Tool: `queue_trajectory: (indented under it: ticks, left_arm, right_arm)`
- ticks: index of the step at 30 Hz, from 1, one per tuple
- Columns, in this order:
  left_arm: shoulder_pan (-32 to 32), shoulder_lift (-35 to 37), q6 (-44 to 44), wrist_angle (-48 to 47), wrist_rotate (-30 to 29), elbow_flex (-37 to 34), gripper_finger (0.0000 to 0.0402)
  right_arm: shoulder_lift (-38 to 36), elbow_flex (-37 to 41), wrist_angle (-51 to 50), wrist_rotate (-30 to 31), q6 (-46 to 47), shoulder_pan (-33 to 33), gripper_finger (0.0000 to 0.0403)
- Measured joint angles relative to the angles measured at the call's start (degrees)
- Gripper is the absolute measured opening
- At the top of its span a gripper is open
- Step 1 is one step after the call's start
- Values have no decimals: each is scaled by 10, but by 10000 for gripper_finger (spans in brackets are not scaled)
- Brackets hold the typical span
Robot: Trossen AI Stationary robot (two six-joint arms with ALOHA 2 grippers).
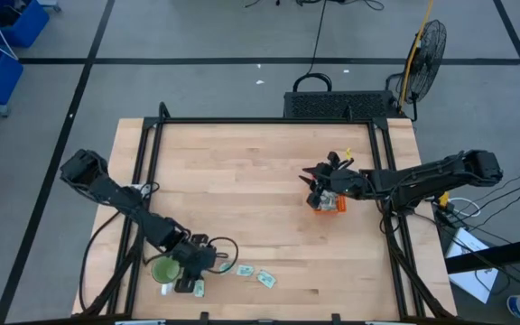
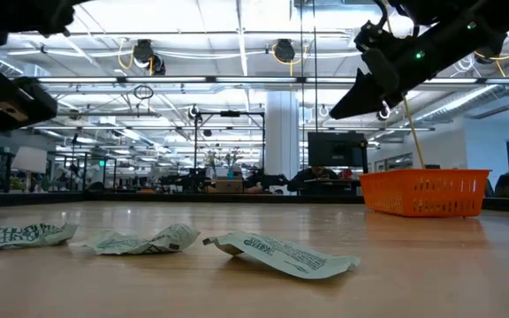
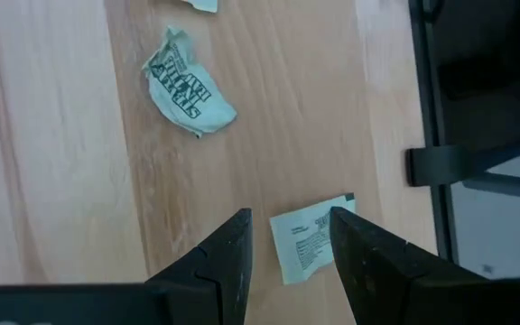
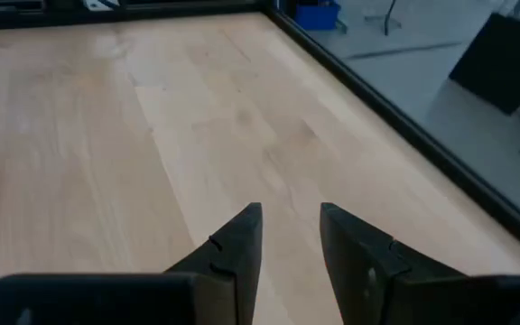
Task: Pick and place Stevia / Truvia into bins
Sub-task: Put the stevia packet into the orange basket
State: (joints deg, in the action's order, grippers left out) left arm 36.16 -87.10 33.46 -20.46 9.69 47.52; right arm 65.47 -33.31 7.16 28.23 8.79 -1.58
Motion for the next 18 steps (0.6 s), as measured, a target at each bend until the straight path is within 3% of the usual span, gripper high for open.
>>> queue_trajectory:
  ticks: [11,18]
  left_arm:
    - [-38,-19,-32,-50,60,37,154]
    - [-42,-128,-109,-208,63,157,154]
  right_arm:
    - [0,0,58,0,-69,0,109]
    - [0,-1,90,0,-84,1,109]
